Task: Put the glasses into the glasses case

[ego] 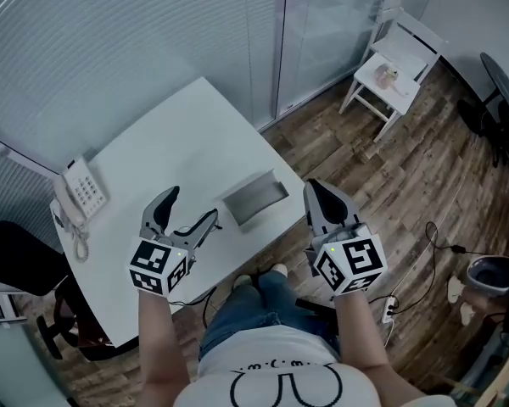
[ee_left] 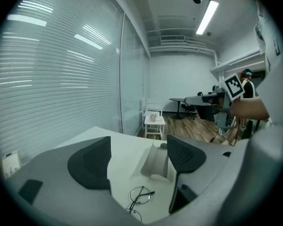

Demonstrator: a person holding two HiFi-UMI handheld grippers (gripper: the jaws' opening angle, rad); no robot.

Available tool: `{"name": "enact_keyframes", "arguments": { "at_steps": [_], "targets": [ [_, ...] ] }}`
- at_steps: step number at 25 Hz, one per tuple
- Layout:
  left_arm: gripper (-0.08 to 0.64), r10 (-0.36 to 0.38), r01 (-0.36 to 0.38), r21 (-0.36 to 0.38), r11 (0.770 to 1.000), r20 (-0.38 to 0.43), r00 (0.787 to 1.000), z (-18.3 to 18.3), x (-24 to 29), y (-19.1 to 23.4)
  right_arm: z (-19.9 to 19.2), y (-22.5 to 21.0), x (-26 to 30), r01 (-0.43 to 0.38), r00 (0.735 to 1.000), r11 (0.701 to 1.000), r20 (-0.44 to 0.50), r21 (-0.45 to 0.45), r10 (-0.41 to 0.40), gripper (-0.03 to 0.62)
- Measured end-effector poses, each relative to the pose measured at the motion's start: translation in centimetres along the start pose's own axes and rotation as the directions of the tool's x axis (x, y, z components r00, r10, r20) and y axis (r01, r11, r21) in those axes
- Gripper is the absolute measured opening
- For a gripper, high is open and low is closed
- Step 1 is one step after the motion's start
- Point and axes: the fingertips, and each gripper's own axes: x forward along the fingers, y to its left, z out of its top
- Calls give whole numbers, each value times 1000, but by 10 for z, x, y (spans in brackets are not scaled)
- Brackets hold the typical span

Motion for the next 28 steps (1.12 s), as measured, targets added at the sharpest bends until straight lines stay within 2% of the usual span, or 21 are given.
{"name": "enact_keyframes", "arguments": {
  "at_steps": [2, 4, 7, 10, 12, 13, 15, 16, 23, 28],
  "targets": [
    [362, -59, 59, 3, 998, -59, 997, -20, 2, 0, -9, 6, 4, 4, 1000, 1000, -21, 28, -3, 11],
    [362, -117, 119, 6, 993, -140, 983, -46, 3, 1, -19, 14, 7, 8, 999, 998, -48, 61, -5, 11],
    [362, -184, 196, 19, 980, -265, 946, -85, 3, 1, -33, 23, 7, 19, 996, 997, -91, 80, -12, 11],
    [360, -233, 257, 26, 966, -342, 910, -113, 5, 7, -46, 30, 6, 38, 991, 996, -128, 75, -29, 11],
    [351, -259, 287, 26, 957, -364, 895, -126, 8, 11, -56, 35, 5, 50, 987, 996, -154, 73, -38, 11],
    [316, -257, 289, 32, 957, -370, 893, -132, 9, 15, -60, 38, 4, 55, 985, 996, -167, 73, -42, 11],
    [159, -245, 282, 44, 958, -383, 891, -142, 13, 22, -68, 43, 2, 62, 981, 996, -189, 71, -48, 11],
    [144, -251, 290, 41, 956, -392, 885, -147, 14, 24, -70, 46, 2, 65, 979, 996, -198, 68, -50, 11],
    [129, -354, 385, -23, 922, -450, 820, -174, 21, 19, -79, 55, 1, 82, 970, 996, -233, 30, -73, 11],
    [114, -379, 396, -61, 916, -454, 806, -182, 23, 18, -83, 56, -2, 94, 965, 995, -247, 20, -87, 11]
  ]
}}
